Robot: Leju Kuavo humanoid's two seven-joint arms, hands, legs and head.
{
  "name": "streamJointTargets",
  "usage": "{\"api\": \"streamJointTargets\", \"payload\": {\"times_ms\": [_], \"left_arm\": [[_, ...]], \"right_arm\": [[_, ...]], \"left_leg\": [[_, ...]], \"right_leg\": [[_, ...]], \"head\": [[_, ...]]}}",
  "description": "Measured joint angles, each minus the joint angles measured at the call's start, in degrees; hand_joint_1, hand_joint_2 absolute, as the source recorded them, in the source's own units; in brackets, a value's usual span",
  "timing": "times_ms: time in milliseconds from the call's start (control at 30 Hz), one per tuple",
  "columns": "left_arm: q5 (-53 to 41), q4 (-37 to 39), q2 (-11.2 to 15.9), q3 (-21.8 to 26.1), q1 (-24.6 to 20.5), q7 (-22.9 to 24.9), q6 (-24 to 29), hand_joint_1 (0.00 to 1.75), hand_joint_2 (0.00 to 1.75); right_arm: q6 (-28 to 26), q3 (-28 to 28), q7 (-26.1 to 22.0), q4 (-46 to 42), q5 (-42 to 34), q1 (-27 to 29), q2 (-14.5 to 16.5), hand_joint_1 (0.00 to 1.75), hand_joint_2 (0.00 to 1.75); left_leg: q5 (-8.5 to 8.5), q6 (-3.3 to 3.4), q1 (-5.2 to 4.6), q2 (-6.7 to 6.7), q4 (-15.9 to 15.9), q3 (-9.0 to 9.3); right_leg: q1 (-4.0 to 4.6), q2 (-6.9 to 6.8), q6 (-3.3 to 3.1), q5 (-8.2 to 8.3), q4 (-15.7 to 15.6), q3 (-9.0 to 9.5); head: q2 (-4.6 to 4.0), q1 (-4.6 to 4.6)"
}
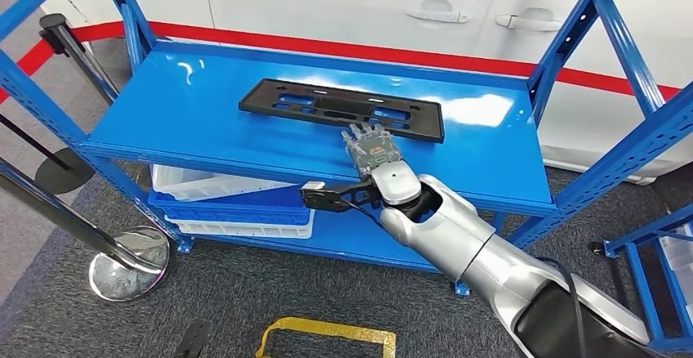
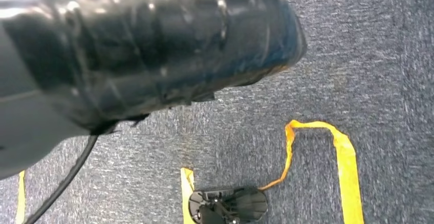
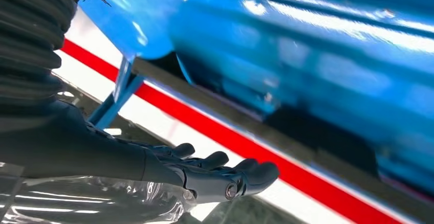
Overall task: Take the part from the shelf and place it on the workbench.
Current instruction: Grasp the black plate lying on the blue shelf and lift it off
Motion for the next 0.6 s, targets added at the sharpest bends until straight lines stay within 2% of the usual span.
{"api": "streamJointTargets", "payload": {"times_ms": [33,100,133,167,233,300,333,367,433,467,500,533,600], "left_arm": [[0.0,0.0,0.0,0.0,0.0,0.0,-0.1,0.00,0.00],[0.0,0.0,0.0,0.0,0.0,0.2,-0.2,0.00,0.00],[-0.1,0.0,0.0,-0.1,0.0,0.2,-0.3,0.00,0.00],[-0.2,0.0,-0.1,-0.1,-0.1,0.3,-0.3,0.00,0.00],[-0.3,0.0,-0.1,-0.2,-0.1,0.4,-0.3,0.00,0.00],[-0.4,0.0,-0.1,-0.3,-0.1,0.5,-0.3,0.00,0.00],[-0.5,0.0,-0.1,-0.3,-0.1,0.5,-0.4,0.00,0.00],[-0.5,0.0,-0.1,-0.4,-0.1,0.5,-0.4,0.00,0.00],[-0.6,0.0,-0.2,-0.5,-0.2,0.5,-0.4,0.00,0.00],[-0.6,0.0,-0.2,-0.6,-0.2,0.6,-0.4,0.00,0.00],[-0.6,0.0,-0.2,-0.6,-0.1,0.7,-0.3,0.00,0.00],[-0.6,0.0,-0.2,-0.6,-0.1,0.8,-0.3,0.00,0.00],[-0.8,0.0,-0.2,-0.8,-0.1,1.0,-0.4,0.00,0.00]], "right_arm": [[-0.1,0.0,0.2,0.5,-0.3,0.0,-0.1,0.00,1.75],[-0.9,0.0,0.9,1.2,-0.2,-0.1,-0.4,0.00,1.75],[-1.5,0.0,1.2,1.5,0.3,-0.2,-0.5,0.00,1.75],[-2.3,0.1,1.5,1.7,1.0,-0.3,-0.6,0.00,1.75],[-3.7,0.1,1.8,2.1,2.1,-0.3,-0.9,0.00,1.75],[-4.6,0.1,1.9,2.6,2.4,-0.2,-1.2,0.00,1.75],[-4.8,0.1,1.9,2.8,2.5,-0.2,-1.3,0.00,1.75],[-5.1,0.1,1.9,3.0,2.6,-0.2,-1.3,0.00,1.75],[-5.9,0.1,1.9,3.5,2.9,0.1,-1.3,0.00,1.75],[-6.5,0.1,1.9,3.8,3.1,0.4,-1.4,0.00,1.75],[-7.3,0.1,2.0,4.0,3.5,0.6,-1.4,0.00,1.75],[-8.3,0.1,2.0,4.2,3.9,0.9,-1.5,0.00,1.75],[-10.7,0.1,2.2,4.4,5.0,1.1,-1.7,0.00,1.75]], "left_leg": [[-0.12,0.03,0.00,-0.06,0.0,0.15],[-0.48,-0.09,-0.04,-0.18,0.1,0.52],[-0.64,-0.21,-0.13,-0.23,0.3,0.58],[-0.71,-0.39,-0.20,-0.24,0.3,0.54],[-0.68,-0.81,-0.29,-0.26,0.3,0.43],[-1.17,-1.31,-0.23,-0.19,0.6,0.25],[-1.99,-1.61,-0.18,-0.13,1.9,-0.25],[-3.30,-1.93,-0.07,-0.06,4.4,-1.33],[-6.19,-2.52,0.18,0.02,11.5,-4.76],[-6.94,-2.72,0.28,0.03,14.3,-6.36],[-6.66,-2.83,0.35,0.04,15.3,-7.16],[-5.44,-2.87,0.40,0.05,14.4,-6.97],[-1.50,-2.73,0.47,0.13,7.3,-3.90]], "right_leg": [[-0.01,0.00,-0.06,1.57,-1.7,0.67],[0.06,0.03,-0.44,5.52,-9.0,4.18],[0.15,0.03,-0.62,6.68,-12.4,5.86],[0.23,0.04,-0.75,7.07,-14.5,6.92],[0.40,0.04,-0.92,6.73,-15.8,7.48],[0.08,0.00,-1.26,6.81,-16.4,7.86],[-0.17,-0.04,-1.44,6.91,-16.7,8.13],[-0.36,-0.07,-1.58,6.98,-16.9,8.38],[-0.39,-0.09,-1.70,6.95,-17.0,8.53],[-0.40,-0.09,-1.72,6.93,-16.9,8.54],[-0.40,-0.08,-1.71,6.91,-16.9,8.56],[-0.42,-0.06,-1.67,6.87,-16.9,8.59],[-0.44,0.01,-1.44,6.71,-16.8,8.72]], "head": [[0.00,0.01],[0.00,-0.01],[0.00,-0.02],[0.00,-0.05],[0.00,-0.04],[0.00,-0.02],[0.00,-0.14],[0.00,-0.24],[0.00,-0.42],[0.00,-0.40],[0.00,-0.41],[0.00,-0.40],[0.00,-0.40]]}}
